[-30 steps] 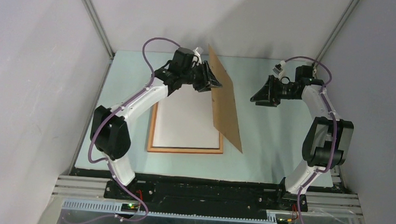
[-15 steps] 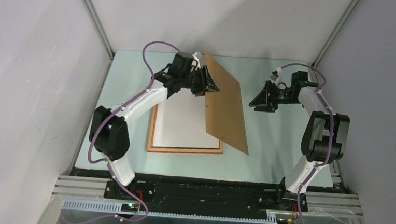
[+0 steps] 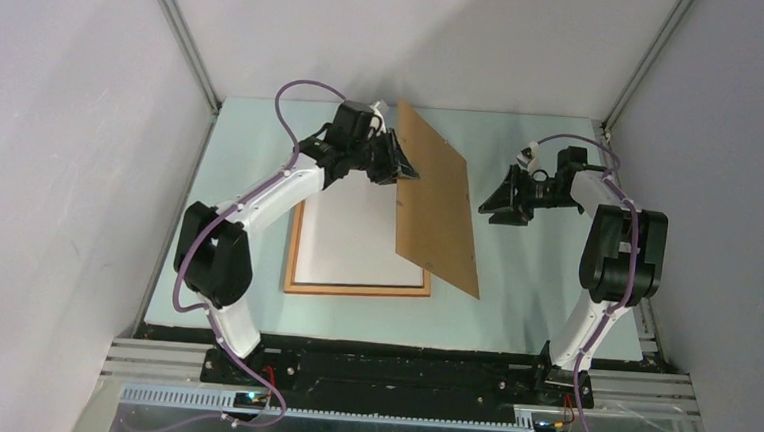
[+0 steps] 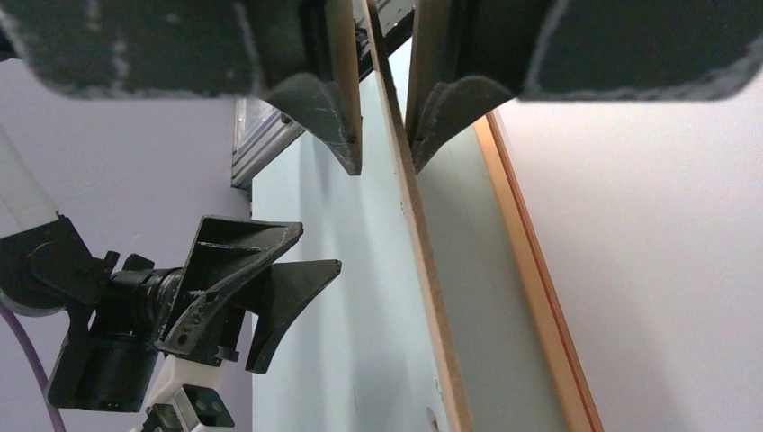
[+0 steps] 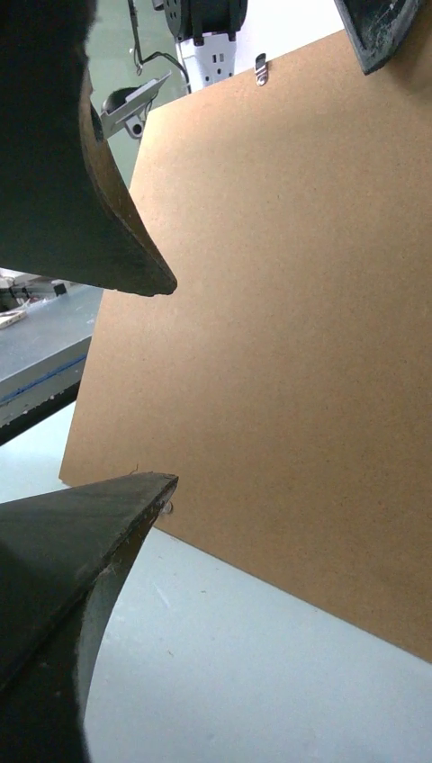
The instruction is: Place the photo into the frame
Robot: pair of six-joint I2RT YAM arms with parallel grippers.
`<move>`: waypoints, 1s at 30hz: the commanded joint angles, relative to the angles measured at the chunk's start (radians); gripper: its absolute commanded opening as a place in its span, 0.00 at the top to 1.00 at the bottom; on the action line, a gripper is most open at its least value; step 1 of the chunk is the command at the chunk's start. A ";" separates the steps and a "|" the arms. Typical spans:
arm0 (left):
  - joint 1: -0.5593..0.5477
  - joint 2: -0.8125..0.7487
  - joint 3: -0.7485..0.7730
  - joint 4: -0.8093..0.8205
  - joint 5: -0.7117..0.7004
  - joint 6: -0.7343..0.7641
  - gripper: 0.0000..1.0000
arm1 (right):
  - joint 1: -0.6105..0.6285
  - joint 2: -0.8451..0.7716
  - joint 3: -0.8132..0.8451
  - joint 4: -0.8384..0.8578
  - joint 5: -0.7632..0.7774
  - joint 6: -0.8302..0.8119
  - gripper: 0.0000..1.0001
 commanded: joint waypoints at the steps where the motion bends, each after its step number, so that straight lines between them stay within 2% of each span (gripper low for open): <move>1: 0.003 -0.001 0.019 0.033 0.001 0.022 0.75 | -0.014 -0.004 -0.004 0.023 -0.012 -0.006 0.24; 6: 0.005 0.013 0.019 0.034 0.008 0.024 0.97 | -0.027 -0.021 -0.011 0.026 -0.022 -0.004 0.24; 8: 0.006 0.011 0.018 0.034 0.015 0.027 1.00 | -0.040 -0.033 -0.013 0.026 -0.028 -0.002 0.24; 21: 0.057 -0.053 -0.012 0.161 0.194 0.033 1.00 | -0.124 -0.164 -0.089 0.129 -0.081 0.061 0.17; 23: 0.070 -0.072 -0.040 0.217 0.228 0.015 1.00 | -0.129 -0.177 -0.104 0.146 -0.083 0.071 0.16; 26: 0.095 -0.115 -0.126 0.384 0.285 -0.058 1.00 | -0.138 -0.192 -0.128 0.184 -0.089 0.093 0.15; 30: 0.111 -0.151 -0.174 0.474 0.334 -0.091 1.00 | -0.144 -0.206 -0.153 0.225 -0.108 0.120 0.15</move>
